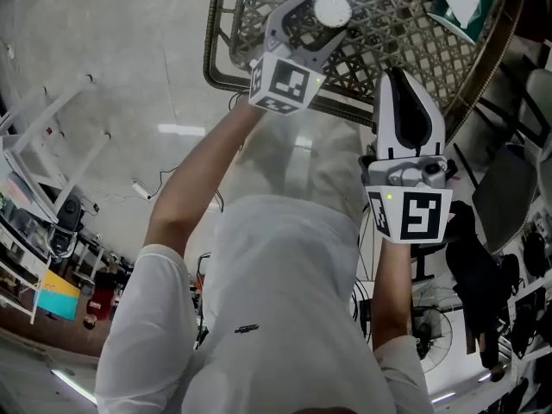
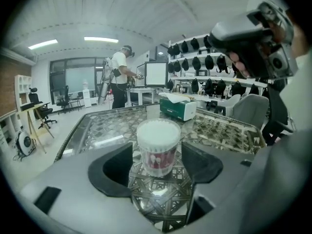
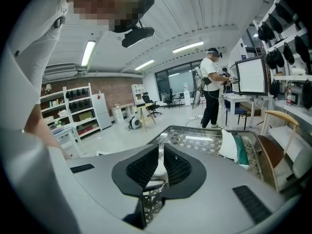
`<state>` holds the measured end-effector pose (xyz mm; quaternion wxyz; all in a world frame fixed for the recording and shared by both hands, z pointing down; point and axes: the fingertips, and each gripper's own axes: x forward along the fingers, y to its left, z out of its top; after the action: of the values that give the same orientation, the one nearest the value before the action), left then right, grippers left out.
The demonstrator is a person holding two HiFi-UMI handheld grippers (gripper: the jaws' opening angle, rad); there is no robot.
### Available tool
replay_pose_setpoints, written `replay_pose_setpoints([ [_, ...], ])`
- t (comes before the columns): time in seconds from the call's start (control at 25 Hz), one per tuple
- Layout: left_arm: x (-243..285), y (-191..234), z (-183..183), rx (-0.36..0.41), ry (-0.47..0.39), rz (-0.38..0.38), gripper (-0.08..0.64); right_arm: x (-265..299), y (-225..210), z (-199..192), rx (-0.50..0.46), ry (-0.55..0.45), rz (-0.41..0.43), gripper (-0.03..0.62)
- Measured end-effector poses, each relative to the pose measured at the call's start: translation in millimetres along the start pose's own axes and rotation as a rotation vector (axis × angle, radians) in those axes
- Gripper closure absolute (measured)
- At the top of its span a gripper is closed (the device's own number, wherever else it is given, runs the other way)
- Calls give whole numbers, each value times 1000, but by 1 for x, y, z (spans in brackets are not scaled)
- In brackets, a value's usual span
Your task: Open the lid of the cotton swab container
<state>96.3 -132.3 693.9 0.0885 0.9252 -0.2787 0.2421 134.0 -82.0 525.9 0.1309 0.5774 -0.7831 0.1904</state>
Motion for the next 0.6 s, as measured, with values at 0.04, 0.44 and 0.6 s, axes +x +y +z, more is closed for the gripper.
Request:
replay_pose_setpoints([
  [0.04, 2, 1, -1, 2, -1, 5, 272, 0, -1, 0, 2, 1, 0, 588],
  [0.44, 13, 5, 0, 16, -16, 16, 309, 0, -6, -1, 8, 8, -1, 588],
  [0.6, 14, 6, 0, 13, -16, 12, 316, 0, -6, -1, 8, 6, -3, 588],
])
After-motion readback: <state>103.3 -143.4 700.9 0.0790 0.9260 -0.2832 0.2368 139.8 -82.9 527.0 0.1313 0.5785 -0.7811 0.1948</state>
